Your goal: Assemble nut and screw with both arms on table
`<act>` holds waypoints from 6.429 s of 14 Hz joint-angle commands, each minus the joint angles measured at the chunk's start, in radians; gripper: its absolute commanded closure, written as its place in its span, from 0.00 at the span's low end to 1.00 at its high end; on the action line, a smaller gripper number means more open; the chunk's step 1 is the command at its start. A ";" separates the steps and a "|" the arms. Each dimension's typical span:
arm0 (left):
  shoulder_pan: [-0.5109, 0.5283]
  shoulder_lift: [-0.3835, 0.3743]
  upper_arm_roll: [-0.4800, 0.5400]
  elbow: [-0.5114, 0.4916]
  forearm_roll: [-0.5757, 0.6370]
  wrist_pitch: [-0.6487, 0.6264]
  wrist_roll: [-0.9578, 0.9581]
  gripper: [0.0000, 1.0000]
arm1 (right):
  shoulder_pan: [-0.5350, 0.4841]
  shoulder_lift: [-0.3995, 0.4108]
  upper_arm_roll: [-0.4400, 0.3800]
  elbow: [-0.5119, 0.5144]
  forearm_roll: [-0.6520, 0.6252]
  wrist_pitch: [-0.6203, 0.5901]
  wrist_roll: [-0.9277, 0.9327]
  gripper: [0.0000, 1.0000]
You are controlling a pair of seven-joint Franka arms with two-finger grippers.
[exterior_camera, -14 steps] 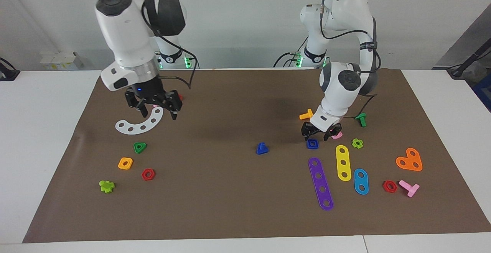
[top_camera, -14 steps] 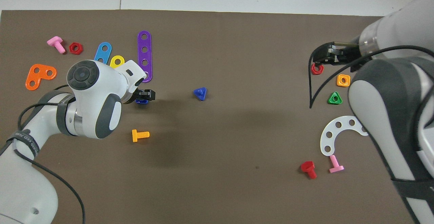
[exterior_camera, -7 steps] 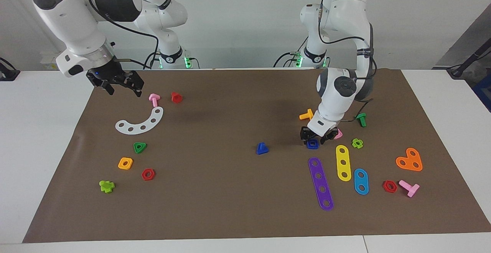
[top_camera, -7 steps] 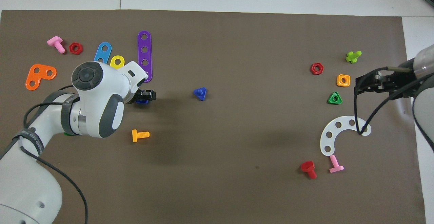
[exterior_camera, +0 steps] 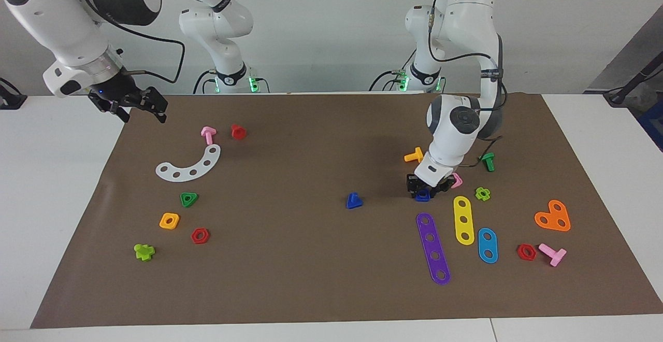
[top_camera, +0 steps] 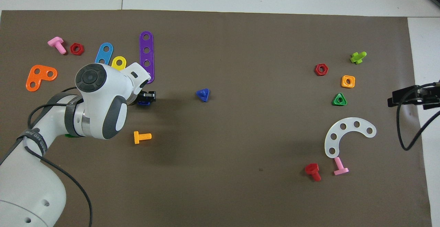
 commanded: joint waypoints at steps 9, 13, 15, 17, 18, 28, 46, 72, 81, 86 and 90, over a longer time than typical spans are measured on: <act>-0.042 0.037 0.011 0.133 -0.034 -0.062 -0.042 0.74 | 0.002 0.028 0.016 0.092 -0.013 -0.025 0.037 0.00; -0.122 0.094 0.011 0.338 -0.048 -0.230 -0.209 0.74 | 0.011 0.027 0.019 0.091 -0.013 -0.027 0.038 0.00; -0.176 0.113 0.011 0.376 -0.054 -0.250 -0.286 0.74 | 0.015 0.024 0.019 0.091 -0.013 -0.030 0.037 0.00; -0.226 0.159 0.013 0.431 -0.078 -0.265 -0.351 0.74 | 0.009 0.005 0.020 0.080 -0.013 -0.045 0.040 0.00; -0.237 0.171 0.013 0.444 -0.080 -0.267 -0.369 0.74 | -0.008 -0.014 0.049 0.065 -0.013 -0.071 0.041 0.00; -0.276 0.171 0.011 0.442 -0.106 -0.268 -0.406 0.74 | -0.113 -0.053 0.172 0.019 -0.018 -0.059 0.115 0.00; -0.294 0.168 0.016 0.346 -0.091 -0.187 -0.415 0.77 | -0.114 -0.055 0.175 0.048 -0.023 -0.038 0.137 0.00; 0.194 -0.230 0.028 0.346 0.083 -0.675 0.078 0.00 | -0.114 -0.055 0.175 0.048 -0.023 -0.038 0.137 0.00; 0.257 -0.350 0.010 0.379 0.104 -0.750 0.121 0.00 | -0.114 -0.055 0.175 0.048 -0.023 -0.038 0.137 0.00; 0.214 -0.358 0.000 0.448 0.130 -0.888 0.091 0.00 | -0.114 -0.055 0.175 0.048 -0.023 -0.038 0.137 0.00; 0.237 -0.373 -0.039 0.432 0.132 -0.881 0.075 0.00 | -0.114 -0.055 0.175 0.048 -0.023 -0.038 0.137 0.00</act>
